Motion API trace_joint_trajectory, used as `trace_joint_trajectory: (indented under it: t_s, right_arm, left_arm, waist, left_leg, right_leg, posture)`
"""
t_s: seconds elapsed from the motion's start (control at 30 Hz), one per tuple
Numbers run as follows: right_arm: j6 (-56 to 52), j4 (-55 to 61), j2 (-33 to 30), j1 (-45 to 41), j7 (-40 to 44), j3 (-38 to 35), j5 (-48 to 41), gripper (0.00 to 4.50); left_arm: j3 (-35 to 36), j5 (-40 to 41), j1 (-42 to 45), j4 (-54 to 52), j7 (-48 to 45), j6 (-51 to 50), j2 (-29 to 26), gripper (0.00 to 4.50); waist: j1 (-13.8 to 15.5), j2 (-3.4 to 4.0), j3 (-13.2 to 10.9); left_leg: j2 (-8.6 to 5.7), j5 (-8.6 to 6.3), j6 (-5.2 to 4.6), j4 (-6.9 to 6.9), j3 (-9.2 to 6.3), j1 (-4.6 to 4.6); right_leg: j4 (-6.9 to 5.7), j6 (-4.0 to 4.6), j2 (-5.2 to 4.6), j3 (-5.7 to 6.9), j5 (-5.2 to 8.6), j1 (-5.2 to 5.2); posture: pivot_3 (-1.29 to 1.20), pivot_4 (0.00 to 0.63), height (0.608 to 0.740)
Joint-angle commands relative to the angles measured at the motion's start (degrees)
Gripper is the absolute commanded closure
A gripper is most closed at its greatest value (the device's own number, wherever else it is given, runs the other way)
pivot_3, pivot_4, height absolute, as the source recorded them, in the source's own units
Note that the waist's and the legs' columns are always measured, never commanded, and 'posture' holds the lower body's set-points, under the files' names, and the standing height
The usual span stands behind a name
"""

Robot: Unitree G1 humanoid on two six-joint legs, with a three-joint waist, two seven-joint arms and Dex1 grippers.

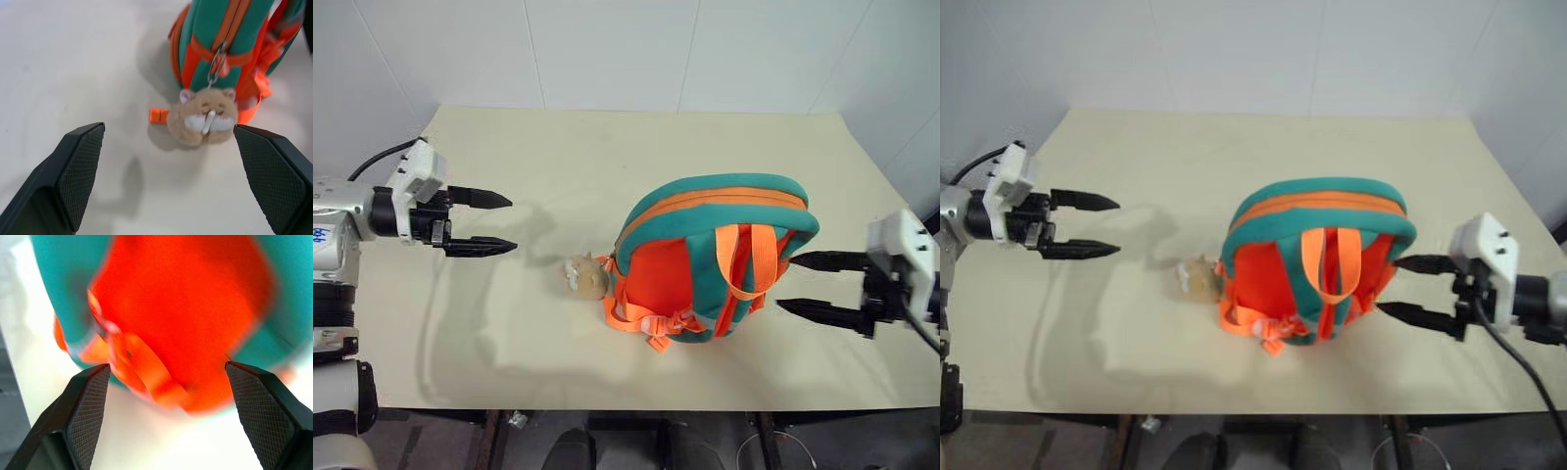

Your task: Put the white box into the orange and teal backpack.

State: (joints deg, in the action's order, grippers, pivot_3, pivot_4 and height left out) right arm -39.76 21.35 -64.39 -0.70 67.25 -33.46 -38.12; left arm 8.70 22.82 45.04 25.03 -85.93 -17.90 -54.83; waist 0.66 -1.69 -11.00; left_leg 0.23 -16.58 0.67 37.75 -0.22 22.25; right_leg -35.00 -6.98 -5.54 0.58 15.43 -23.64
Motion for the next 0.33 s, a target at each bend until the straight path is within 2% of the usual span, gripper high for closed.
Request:
trace_joint_trajectory:
  t_s: [0.03,0.2,0.33]
  right_arm:
    - [2.3,-4.2,-1.8,1.7,3.3,-8.5,1.9,0.03]
    - [7.3,-11.2,-1.4,0.0,5.1,-12.3,3.0,0.03]
    - [7.2,-12.3,0.0,-1.3,4.2,-14.5,1.3,0.03]
  left_arm:
    - [6.0,6.6,-1.8,0.0,-3.0,0.0,0.8,0.00]
    - [9.1,11.7,-5.6,0.0,-6.4,2.2,-0.1,0.00]
    - [10.4,14.4,-8.4,-0.7,-6.6,2.7,-1.9,0.00]
  waist:
    - [0.0,0.00,0.0]
    - [-0.3,0.01,0.0]
    - [-0.8,0.01,0.0]
  left_leg:
    - [0.00,0.00,0.00,0.00,0.01,-0.01]
    - [0.02,0.00,0.01,0.00,0.03,-0.12]
    - [0.08,0.00,0.02,-0.03,0.09,-0.20]
  right_leg:
    - [0.00,0.00,-0.01,-0.01,0.00,0.00]
    - [0.14,0.00,-0.01,-0.03,0.00,0.04]
    - [0.08,0.02,-0.03,-0.06,0.01,0.04]
  posture:
    - [0.00,0.150,0.740]
    - [0.00,0.150,0.740]
    - [0.00,0.150,0.740]
